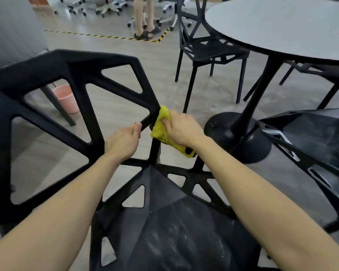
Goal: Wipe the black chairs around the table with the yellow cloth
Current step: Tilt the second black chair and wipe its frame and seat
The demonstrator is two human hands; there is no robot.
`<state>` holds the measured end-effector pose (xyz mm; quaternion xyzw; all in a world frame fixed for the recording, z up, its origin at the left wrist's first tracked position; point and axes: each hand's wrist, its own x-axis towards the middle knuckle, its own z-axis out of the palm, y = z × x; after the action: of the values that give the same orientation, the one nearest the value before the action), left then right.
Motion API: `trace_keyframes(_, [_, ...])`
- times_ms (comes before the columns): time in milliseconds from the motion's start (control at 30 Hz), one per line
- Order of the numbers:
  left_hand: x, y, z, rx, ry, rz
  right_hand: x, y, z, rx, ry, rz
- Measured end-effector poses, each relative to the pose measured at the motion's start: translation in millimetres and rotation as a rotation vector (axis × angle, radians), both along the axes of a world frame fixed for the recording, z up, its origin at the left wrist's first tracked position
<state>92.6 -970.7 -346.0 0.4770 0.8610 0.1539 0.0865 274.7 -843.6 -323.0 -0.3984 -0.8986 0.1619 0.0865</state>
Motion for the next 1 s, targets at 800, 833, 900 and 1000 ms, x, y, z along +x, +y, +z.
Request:
trace_keyframes(800, [23.7, -7.8, 23.5, -0.052, -0.085, 0.024, 178.0, -30.3, -27.7, -0.199, -0.082, -0.122])
trace_keyframes(833, [22.0, -10.2, 24.9, -0.082, -0.12, -0.009, 186.7, -30.2, -21.3, -0.192, -0.177, -0.103])
trace_keyframes(900, [24.4, -24.1, 36.9, -0.145, -0.195, -0.077, 185.3, -31.8, 1.9, -0.075, -0.341, -0.088])
trace_keyframes(1000, [24.8, -64.5, 69.4, -0.163, -0.055, -0.211, 150.3, -37.1, 46.1, 0.163, -0.198, -0.224])
